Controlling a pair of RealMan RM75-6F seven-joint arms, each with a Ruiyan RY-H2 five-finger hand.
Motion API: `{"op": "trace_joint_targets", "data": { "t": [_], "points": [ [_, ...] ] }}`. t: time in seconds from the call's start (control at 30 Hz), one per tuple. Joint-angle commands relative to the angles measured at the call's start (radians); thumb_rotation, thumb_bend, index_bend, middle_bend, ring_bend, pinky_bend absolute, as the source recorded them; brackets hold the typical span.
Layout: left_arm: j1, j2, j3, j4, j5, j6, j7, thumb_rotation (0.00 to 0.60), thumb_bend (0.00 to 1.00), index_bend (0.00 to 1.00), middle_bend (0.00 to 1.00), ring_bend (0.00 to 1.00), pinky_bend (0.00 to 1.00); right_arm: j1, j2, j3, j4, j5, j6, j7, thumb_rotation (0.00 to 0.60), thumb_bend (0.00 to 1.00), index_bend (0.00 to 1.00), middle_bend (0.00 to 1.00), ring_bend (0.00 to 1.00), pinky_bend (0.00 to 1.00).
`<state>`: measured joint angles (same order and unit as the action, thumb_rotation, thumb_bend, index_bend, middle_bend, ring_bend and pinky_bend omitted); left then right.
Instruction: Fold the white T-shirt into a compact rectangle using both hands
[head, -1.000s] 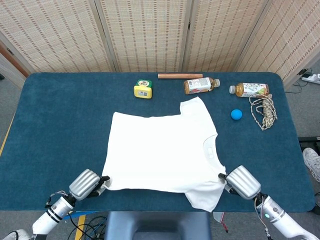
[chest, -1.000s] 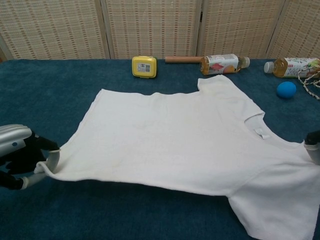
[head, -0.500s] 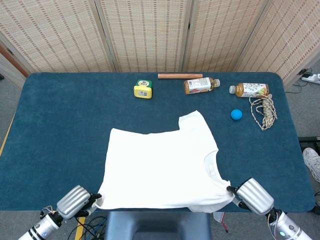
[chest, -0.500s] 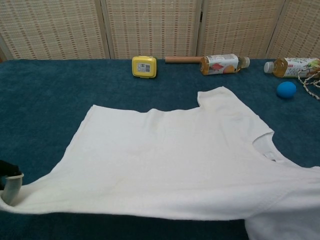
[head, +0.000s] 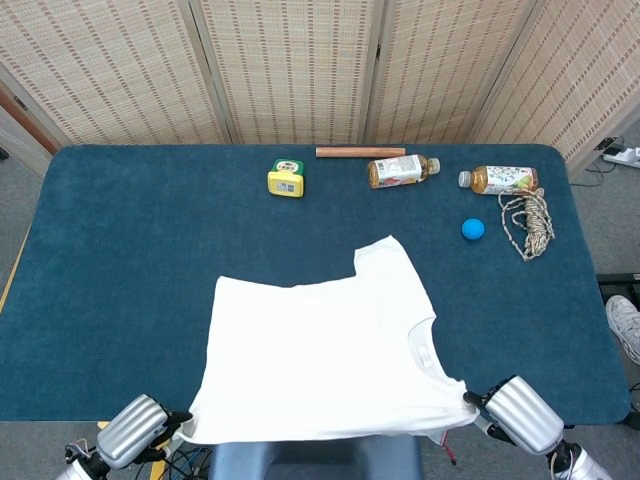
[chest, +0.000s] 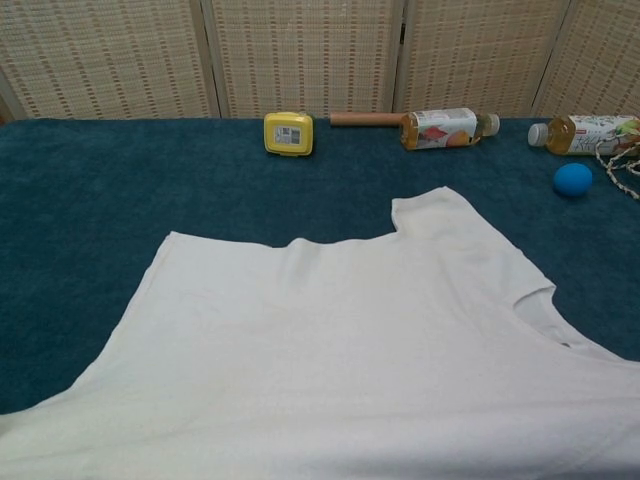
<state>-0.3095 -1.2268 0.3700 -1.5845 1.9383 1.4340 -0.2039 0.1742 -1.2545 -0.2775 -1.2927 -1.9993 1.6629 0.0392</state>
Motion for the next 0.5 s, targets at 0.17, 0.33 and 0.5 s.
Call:
{"op": "trace_joint_targets", "data": {
  "t": [0.17, 0.33, 0.5],
  "points": [
    [0.028, 0.024, 0.021, -0.016, 0.018, 0.008, 0.010, 0.600, 0.52, 0.65, 0.94, 0.89, 0.98, -0.035, 0.017, -0.027, -0.004, -0.030, 0.015, -0.011, 0.600, 0.62, 0.84, 0.97, 1.00, 1.00],
    [0.040, 0.044, 0.016, -0.027, 0.019, 0.014, 0.027, 0.600, 0.52, 0.65, 0.94, 0.89, 0.98, -0.050, 0.013, -0.027, 0.002, -0.036, 0.018, -0.006, 0.600, 0.63, 0.84, 0.97, 1.00, 1.00],
    [0.017, 0.034, -0.033, -0.035, -0.018, -0.025, 0.023, 0.600, 0.52, 0.65, 0.94, 0.89, 0.98, -0.046, 0.000, 0.000, 0.005, -0.024, 0.011, -0.003, 0.600, 0.63, 0.84, 0.97, 1.00, 1.00]
  ]
}}
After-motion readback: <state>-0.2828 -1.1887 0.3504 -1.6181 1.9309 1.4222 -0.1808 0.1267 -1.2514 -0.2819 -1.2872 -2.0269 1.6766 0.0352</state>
